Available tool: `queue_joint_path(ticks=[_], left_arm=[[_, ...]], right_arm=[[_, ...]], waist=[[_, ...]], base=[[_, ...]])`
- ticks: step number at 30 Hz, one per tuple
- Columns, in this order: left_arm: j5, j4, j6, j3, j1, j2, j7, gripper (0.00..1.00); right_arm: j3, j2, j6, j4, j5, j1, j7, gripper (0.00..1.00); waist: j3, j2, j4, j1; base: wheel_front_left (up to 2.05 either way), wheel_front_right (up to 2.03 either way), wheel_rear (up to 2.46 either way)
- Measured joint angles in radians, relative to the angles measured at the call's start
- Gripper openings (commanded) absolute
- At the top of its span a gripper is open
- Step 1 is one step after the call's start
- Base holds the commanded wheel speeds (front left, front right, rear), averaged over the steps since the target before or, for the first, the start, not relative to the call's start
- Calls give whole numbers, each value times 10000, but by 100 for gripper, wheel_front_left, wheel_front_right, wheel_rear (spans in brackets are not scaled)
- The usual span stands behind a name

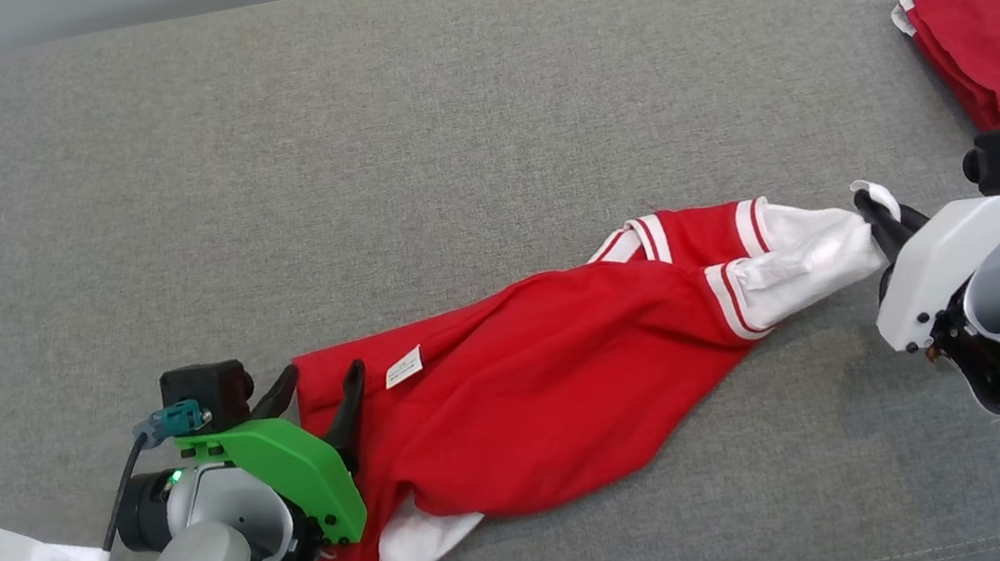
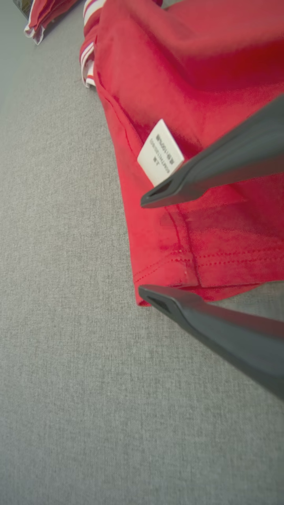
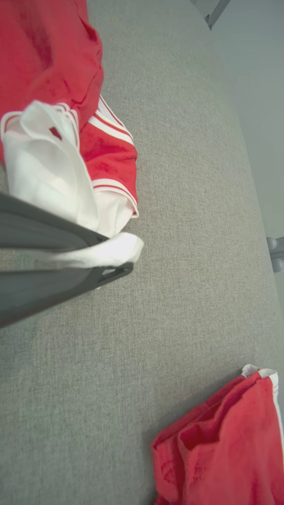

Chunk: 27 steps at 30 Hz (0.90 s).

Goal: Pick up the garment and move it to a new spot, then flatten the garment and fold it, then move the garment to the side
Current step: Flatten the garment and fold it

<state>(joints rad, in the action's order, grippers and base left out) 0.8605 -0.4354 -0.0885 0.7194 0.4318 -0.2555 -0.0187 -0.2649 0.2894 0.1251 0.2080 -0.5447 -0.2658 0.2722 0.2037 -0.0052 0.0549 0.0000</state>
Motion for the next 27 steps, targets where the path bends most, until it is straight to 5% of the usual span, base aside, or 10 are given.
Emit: queue_joint_path(ticks=[27], left_arm=[[-6, -466, -27, 207, -21, 167, 132, 100]], right_arm=[[-209, -113, -21, 391, -2, 122, -263, 0]], waist=[[-152, -1, 115, 0]], base=[[0, 0, 0]])
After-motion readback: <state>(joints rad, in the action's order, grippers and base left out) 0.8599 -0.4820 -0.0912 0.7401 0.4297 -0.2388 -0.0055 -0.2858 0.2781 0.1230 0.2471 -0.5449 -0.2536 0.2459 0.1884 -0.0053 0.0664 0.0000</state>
